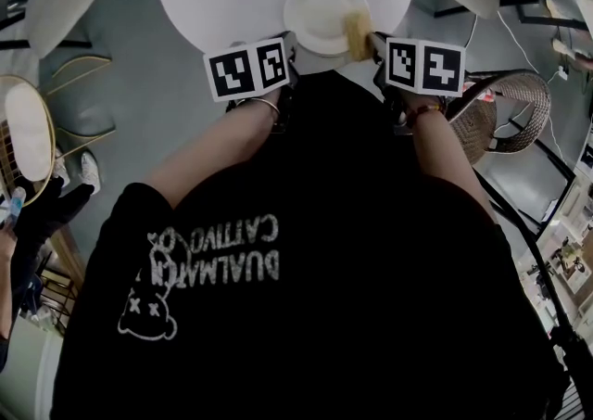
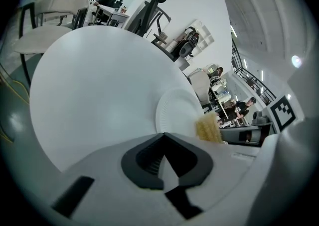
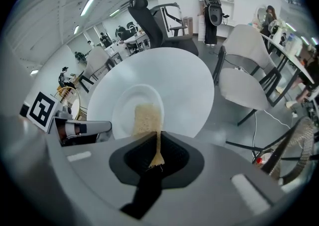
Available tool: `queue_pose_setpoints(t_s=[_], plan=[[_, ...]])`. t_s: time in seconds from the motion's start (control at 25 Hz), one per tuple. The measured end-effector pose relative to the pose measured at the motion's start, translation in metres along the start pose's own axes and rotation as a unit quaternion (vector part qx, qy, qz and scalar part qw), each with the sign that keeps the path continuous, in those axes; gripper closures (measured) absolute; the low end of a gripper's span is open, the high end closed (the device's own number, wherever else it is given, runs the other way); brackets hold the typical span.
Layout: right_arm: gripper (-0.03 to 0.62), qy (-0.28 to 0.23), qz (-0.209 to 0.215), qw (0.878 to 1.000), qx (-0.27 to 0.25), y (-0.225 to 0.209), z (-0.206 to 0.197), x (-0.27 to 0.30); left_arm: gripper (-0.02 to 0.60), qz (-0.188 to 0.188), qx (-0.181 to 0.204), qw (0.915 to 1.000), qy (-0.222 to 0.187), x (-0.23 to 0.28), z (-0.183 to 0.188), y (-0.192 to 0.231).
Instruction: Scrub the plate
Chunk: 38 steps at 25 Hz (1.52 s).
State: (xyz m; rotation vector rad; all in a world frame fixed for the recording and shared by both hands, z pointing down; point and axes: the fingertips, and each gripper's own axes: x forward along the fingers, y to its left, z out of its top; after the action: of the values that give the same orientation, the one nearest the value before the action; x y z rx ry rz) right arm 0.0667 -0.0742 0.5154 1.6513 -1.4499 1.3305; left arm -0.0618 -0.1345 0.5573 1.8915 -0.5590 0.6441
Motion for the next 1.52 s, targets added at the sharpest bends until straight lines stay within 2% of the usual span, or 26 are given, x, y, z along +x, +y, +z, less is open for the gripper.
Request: queue_pose_setpoints(t_s=[0.12, 0.44, 0.72, 0.84, 0.92, 1.0, 1.12, 1.2, 1.28, 1.32, 1.36, 1.52], plan=[[0.563, -0.011, -0.008, 1.000, 0.013, -0.008, 0.003, -0.004, 0.580, -0.001, -0.003, 1.0000, -0.002, -0.001, 0.000, 0.000], [0.563, -0.042, -0.017, 0.998, 0.038, -0.025, 0.006, -0.016, 0.580, -0.001, 0.029, 0.9996, 0.003, -0.005, 0.007, 0.000], [0.563, -0.085, 0.001, 0.995, 0.054, -0.030, 0.010, -0.038, 0.580, 0.010, 0.036, 0.9987, -0.035, -0.029, 0.010, -0.005], [0.563, -0.102, 0.027, 0.993, 0.050, -0.026, 0.014, -0.046, 0.580, 0.011, 0.024, 0.9970, -0.073, -0.043, 0.014, -0.014], [0.563, -0.125, 0.057, 0.989, 0.052, -0.020, 0.019, -0.055, 0.580, 0.009, 0.039, 0.9942, -0.100, -0.056, 0.020, -0.027], [0.563, -0.158, 0.100, 0.981, 0.058, -0.010, 0.034, -0.066, 0.580, 0.012, 0.075, 0.9887, -0.129, -0.076, 0.036, -0.041], [0.563, -0.204, 0.164, 0.963, 0.061, 0.008, 0.068, -0.084, 0.580, 0.003, 0.127, 0.9747, -0.184, -0.110, 0.070, -0.066], [0.563, -0.219, 0.190, 0.955, 0.060, 0.015, 0.078, -0.100, 0.580, 0.001, 0.164, 0.9651, -0.204, -0.135, 0.076, -0.087], [0.563, -0.235, 0.216, 0.946, 0.047, 0.026, 0.092, -0.119, 0.580, 0.023, 0.208, 0.9523, -0.222, -0.160, 0.080, -0.100], [0.563, -0.243, 0.229, 0.942, 0.037, 0.030, 0.098, -0.129, 0.580, 0.033, 0.217, 0.9474, -0.233, -0.169, 0.081, -0.105], [0.563, -0.250, 0.241, 0.937, 0.026, 0.033, 0.101, -0.140, 0.580, 0.036, 0.213, 0.9449, -0.245, -0.177, 0.079, -0.112], [0.563, -0.268, 0.286, 0.920, -0.003, 0.021, 0.093, -0.196, 0.580, 0.016, 0.161, 0.9382, -0.306, -0.191, 0.061, -0.159]])
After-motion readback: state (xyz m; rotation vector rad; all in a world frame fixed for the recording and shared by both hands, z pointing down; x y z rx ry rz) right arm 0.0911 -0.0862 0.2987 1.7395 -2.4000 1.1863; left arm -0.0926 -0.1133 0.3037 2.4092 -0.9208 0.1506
